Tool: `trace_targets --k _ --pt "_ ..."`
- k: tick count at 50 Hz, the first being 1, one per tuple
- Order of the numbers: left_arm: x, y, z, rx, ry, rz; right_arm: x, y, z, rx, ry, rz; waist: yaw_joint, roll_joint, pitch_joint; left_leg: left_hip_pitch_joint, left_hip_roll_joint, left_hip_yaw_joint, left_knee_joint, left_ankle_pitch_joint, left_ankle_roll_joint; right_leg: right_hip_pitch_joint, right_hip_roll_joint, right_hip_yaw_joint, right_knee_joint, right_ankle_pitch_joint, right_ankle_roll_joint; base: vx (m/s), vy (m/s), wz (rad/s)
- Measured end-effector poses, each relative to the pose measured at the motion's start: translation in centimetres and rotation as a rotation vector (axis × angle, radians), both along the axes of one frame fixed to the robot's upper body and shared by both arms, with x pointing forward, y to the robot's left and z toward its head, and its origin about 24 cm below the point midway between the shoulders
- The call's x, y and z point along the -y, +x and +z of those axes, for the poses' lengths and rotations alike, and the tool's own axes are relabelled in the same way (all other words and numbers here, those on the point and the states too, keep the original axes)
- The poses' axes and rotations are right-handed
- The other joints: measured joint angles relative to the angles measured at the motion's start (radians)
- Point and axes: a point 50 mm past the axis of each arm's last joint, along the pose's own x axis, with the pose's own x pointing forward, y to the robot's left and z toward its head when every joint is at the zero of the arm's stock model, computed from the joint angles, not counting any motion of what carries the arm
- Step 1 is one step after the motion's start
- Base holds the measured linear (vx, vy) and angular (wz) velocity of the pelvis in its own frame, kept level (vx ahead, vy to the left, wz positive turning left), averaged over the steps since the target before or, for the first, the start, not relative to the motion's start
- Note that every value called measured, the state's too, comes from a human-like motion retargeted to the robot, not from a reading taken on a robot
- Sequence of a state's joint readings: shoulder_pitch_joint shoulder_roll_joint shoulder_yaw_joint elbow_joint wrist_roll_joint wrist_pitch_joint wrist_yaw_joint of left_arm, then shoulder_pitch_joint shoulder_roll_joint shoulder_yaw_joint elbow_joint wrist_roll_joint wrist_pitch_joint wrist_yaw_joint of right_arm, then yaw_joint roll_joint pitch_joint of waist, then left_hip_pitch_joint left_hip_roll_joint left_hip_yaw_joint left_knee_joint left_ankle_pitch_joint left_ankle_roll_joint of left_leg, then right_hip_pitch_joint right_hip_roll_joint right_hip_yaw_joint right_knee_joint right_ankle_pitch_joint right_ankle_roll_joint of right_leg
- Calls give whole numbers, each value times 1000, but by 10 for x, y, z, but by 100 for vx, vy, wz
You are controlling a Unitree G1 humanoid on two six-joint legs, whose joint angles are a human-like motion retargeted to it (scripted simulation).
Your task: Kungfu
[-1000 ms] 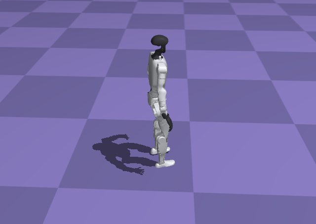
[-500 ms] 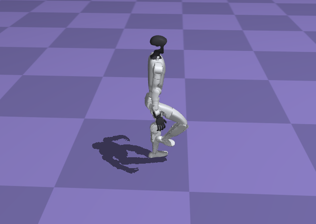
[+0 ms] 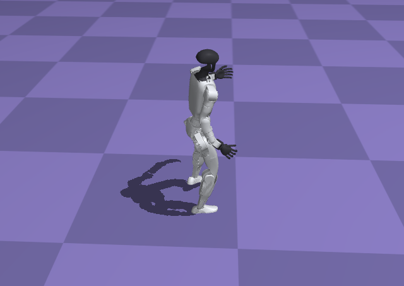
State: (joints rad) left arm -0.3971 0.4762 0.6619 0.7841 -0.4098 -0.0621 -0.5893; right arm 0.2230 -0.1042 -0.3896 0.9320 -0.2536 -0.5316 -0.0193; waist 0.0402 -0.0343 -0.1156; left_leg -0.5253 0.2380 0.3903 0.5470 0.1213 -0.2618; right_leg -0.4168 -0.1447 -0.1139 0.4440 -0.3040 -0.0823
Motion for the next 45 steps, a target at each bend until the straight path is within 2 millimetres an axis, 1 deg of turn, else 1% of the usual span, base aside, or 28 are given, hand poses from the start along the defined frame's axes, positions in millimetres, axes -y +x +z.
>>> trace_targets --k 1,2,3,4,5,7,9,10,11,12,13,15,17,18,21,23,24,25,27,29,31,33,35,37,40,43,45 --pt "4 22 43 237 -90 3 -6 4 3 40 42 13 5 -6 -10 -9 65 16 -28 -1 99 -38 24 30 58 -23 3 6 -63 -49" --pt "12 39 84 457 -194 -15 -10 9 7 84 75 24 4 -6 -15 -14 115 28 -67 7 191 -66 35 48 104 -43 2 0 0 0" --pt "25 50 119 648 -308 -57 -11 15 14 137 92 30 -10 7 -12 -12 139 32 -125 31 269 -72 21 41 123 -60 -5 -1 20 5" --pt "42 58 150 808 -412 -132 -9 18 20 189 109 28 -23 19 -9 6 153 64 -203 46 306 -69 8 33 133 -71 -10 3 36 2" --pt "62 62 180 948 -514 -230 -7 20 27 243 126 24 -37 29 -6 33 164 111 -290 57 322 -63 -4 25 138 -79 -14 17 36 19" --pt "107 66 218 1112 -637 -490 -1 15 38 328 173 15 -100 48 -22 73 127 137 -456 36 349 -70 -12 29 181 -113 -10 31 32 74" --pt "157 65 244 1184 -679 -782 1 10 49 400 216 14 -197 93 -46 49 102 66 -529 27 349 -67 -32 -26 191 -131 -2 29 28 178" --pt "184 62 254 1203 -683 -929 2 8 54 434 235 15 -256 124 -59 13 105 37 -517 27 360 -65 -49 -75 190 -139 2 15 28 211" --pt "209 59 261 1203 -684 -1064 3 8 59 464 241 12 -287 139 -60 0 118 107 -488 -5 403 -65 -66 -104 183 -136 5 6 30 165" --pt "234 54 267 1199 -685 -1193 4 9 64 496 246 10 -305 148 -55 3 131 191 -480 -19 428 -67 -79 -118 179 -134 8 -3 34 55" --pt "257 48 270 1191 -688 -1313 5 11 69 531 248 8 -293 144 -39 40 142 302 -513 1 419 -69 -80 -104 183 -133 9 -3 38 -46" --pt "294 38 269 1139 -694 -1510 8 18 79 590 242 10 -248 123 -2 170 128 492 -610 54 345 -75 -73 -47 204 -136 15 2 41 -108" --pt "323 30 258 1051 -702 -1639 9 24 86 634 233 21 -284 138 18 152 178 441 -547 83 298 -54 -89 -74 211 -144 29 13 34 -20" --pt "331 28 252 1005 -704 -1676 9 26 89 651 232 36 -276 138 21 156 186 422 -536 101 289 -54 -87 -58 209 -139 36 23 31 -64" --pt "350 24 234 899 -698 -1742 11 31 101 695 221 91 -250 139 22 177 187 449 -533 176 253 -56 -81 -13 202 -126 57 26 34 -80" --pt "357 21 226 858 -650 -1767 15 34 112 733 196 129 -238 150 34 173 191 414 -524 212 219 -44 -75 -8 192 -117 73 10 33 -25" --pt "358 21 223 848 -606 -1768 18 36 118 754 176 148 -232 157 37 172 194 408 -519 213 203 -35 -75 -13 182 -111 82 17 44 1" --pt "358 22 220 843 -556 -1764 20 38 124 776 155 168 -227 163 38 172 196 409 -513 209 188 -25 -76 -20 169 -103 91 21 44 21" --pt "348 25 217 856 -400 -1720 24 41 138 823 98 212 -216 165 26 154 197 402 -484 191 173 -1 -96 -39 131 -82 116 18 28 53" --pt "329 29 220 915 -178 -1634 25 45 152 868 33 260 -207 166 12 105 193 349 -429 164 171 26 -128 -69 91 -61 145 15 22 95" --pt "309 30 227 998 85 -1516 24 51 167 919 -33 316 -188 169 3 61 183 299 -381 134 178 64 -153 -106 52 -44 172 18 35 113" --pt "287 31 236 1060 336 -1368 22 60 183 970 -103 391 -147 164 -14 36 164 274 -355 108 181 100 -168 -129 17 -32 198 16 26 107" --pt "264 33 247 1096 538 -1182 17 71 200 1013 -171 487 -90 148 -43 10 143 244 -336 88 174 131 -181 -140 -11 -24 224 21 26 115" --pt "244 31 260 1146 683 -965 6 91 217 1059 -219 599 -52 148 -72 -44 118 179 -301 67 183 180 -180 -178 -49 -16 254 19 22 176" --pt "221 26 286 1224 805 -673 -20 124 246 1150 -271 745 5 148 -90 -109 73 87 -259 53 204 283 -160 -249 -111 4 297 14 21 217" --pt "216 20 310 1313 874 -453 -43 160 288 1282 -404 858 101 106 -113 -159 -1 -17 -236 54 214 366 -147 -303 -162 21 330 12 20 211" --pt "217 17 323 1368 917 -334 -50 185 319 1339 -554 891 170 62 -133 -197 -52 -72 -223 58 219 404 -141 -343 -188 25 340 7 2 191"
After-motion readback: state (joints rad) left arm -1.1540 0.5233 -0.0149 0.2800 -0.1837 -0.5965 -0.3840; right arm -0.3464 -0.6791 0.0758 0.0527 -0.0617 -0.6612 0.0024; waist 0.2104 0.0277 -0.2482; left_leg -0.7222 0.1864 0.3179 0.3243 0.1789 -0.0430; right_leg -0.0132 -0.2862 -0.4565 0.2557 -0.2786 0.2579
